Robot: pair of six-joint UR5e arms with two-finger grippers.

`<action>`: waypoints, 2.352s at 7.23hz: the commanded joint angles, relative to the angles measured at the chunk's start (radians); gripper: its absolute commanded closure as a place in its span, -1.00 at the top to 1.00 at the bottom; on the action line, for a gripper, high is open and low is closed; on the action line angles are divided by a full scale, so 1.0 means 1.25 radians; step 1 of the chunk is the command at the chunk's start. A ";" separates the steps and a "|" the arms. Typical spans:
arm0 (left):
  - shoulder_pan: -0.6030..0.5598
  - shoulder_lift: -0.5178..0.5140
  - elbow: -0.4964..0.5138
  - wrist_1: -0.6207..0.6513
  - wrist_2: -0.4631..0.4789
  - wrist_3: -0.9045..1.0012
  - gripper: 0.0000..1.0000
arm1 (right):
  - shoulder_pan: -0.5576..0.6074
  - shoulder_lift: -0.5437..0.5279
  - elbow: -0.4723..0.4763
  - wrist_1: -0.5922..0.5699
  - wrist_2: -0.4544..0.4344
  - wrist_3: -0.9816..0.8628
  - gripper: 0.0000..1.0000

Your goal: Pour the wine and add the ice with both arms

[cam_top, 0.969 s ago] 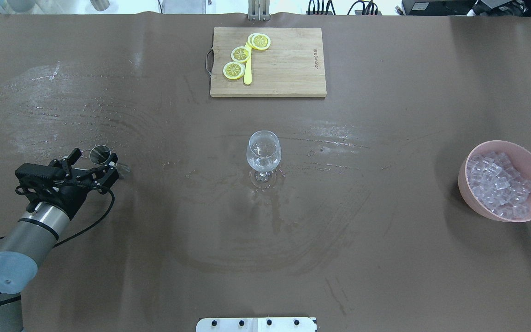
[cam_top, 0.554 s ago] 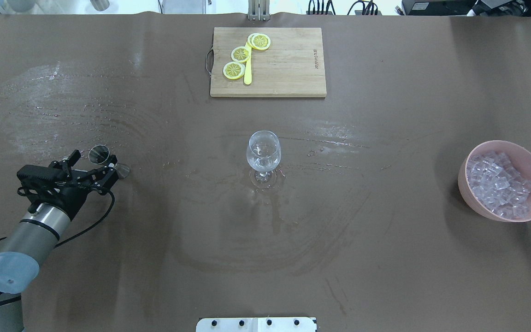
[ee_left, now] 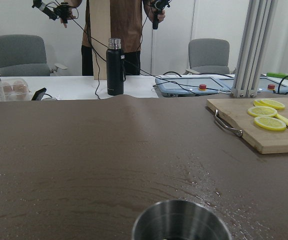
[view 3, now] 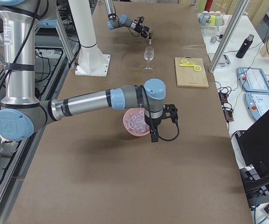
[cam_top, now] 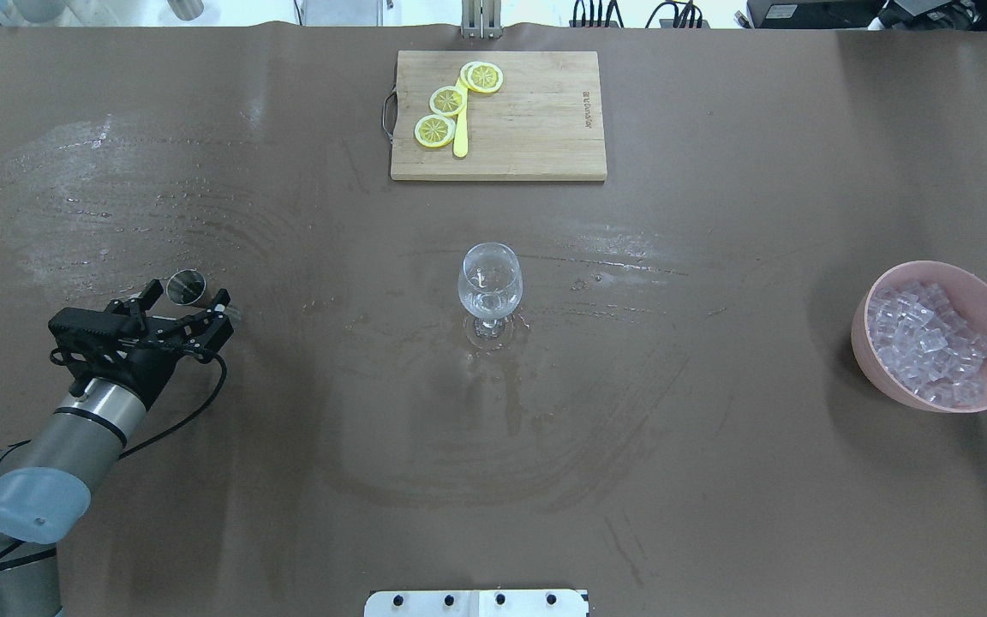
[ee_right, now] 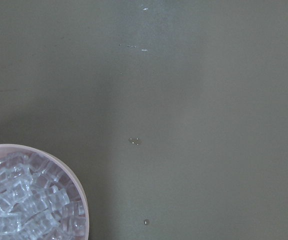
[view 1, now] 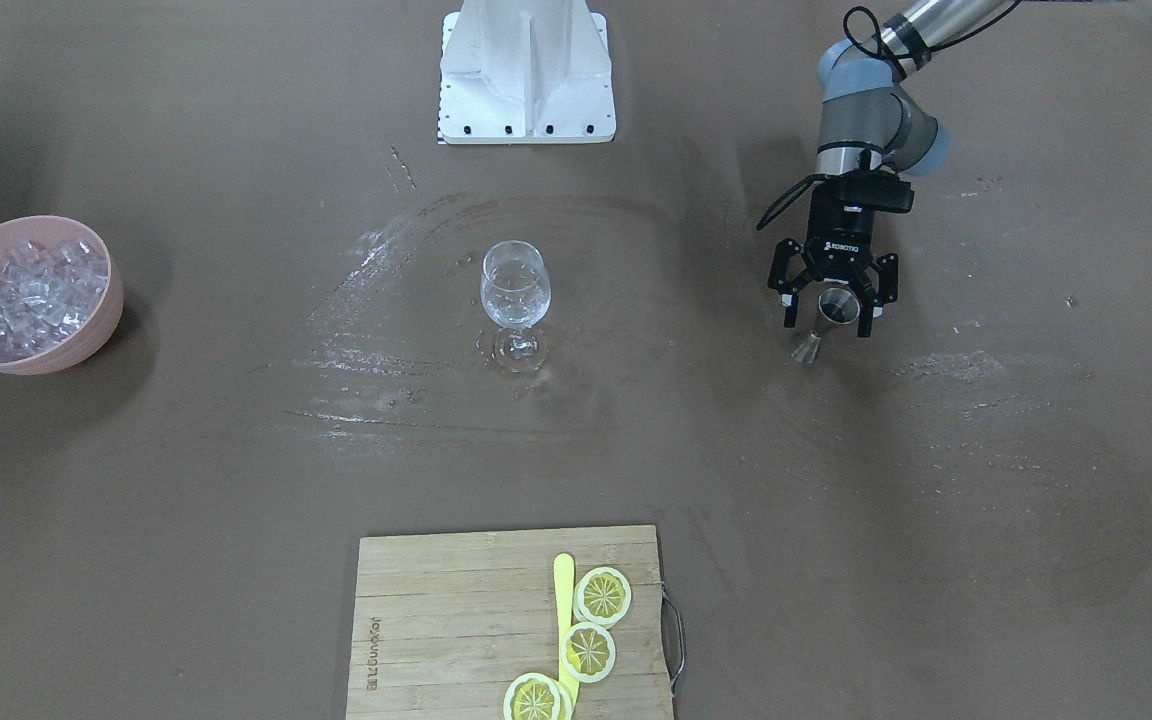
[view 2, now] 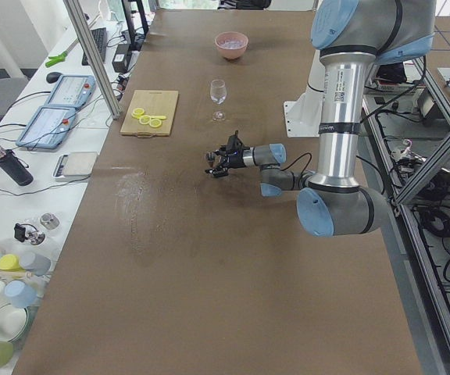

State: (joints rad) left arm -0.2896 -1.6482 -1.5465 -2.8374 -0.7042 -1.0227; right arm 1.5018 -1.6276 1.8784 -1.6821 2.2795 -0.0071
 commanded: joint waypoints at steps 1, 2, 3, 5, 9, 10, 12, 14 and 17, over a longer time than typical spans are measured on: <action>0.001 -0.009 0.015 0.000 0.000 0.000 0.96 | 0.000 0.001 -0.002 -0.001 0.000 0.000 1.00; 0.001 -0.009 0.015 0.000 -0.001 0.000 0.96 | 0.000 0.001 -0.002 -0.001 0.000 0.001 1.00; 0.001 -0.009 0.015 0.000 -0.001 0.000 0.96 | 0.000 0.001 -0.002 0.001 0.000 0.001 1.00; 0.002 -0.009 0.056 -0.058 -0.005 0.006 0.96 | 0.000 0.001 -0.003 0.001 0.000 0.000 1.00; 0.010 -0.017 0.069 -0.068 -0.002 0.011 0.95 | 0.000 0.001 -0.002 0.001 0.000 0.000 1.00; 0.010 -0.017 0.071 -0.068 -0.002 0.011 0.94 | 0.000 0.001 -0.002 0.001 0.000 0.000 1.00; 0.011 -0.015 0.071 -0.068 -0.001 0.011 0.73 | 0.000 0.001 -0.002 0.001 0.000 0.000 1.00; 0.011 -0.015 0.068 -0.069 -0.001 0.011 0.08 | 0.000 0.001 -0.002 0.001 0.000 0.000 1.00; 0.011 -0.014 0.065 -0.069 -0.001 0.011 -0.19 | 0.000 0.001 -0.001 0.001 0.000 0.000 1.00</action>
State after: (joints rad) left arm -0.2761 -1.6670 -1.4632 -2.9237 -0.7056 -1.0093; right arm 1.5018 -1.6260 1.8770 -1.6812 2.2795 -0.0077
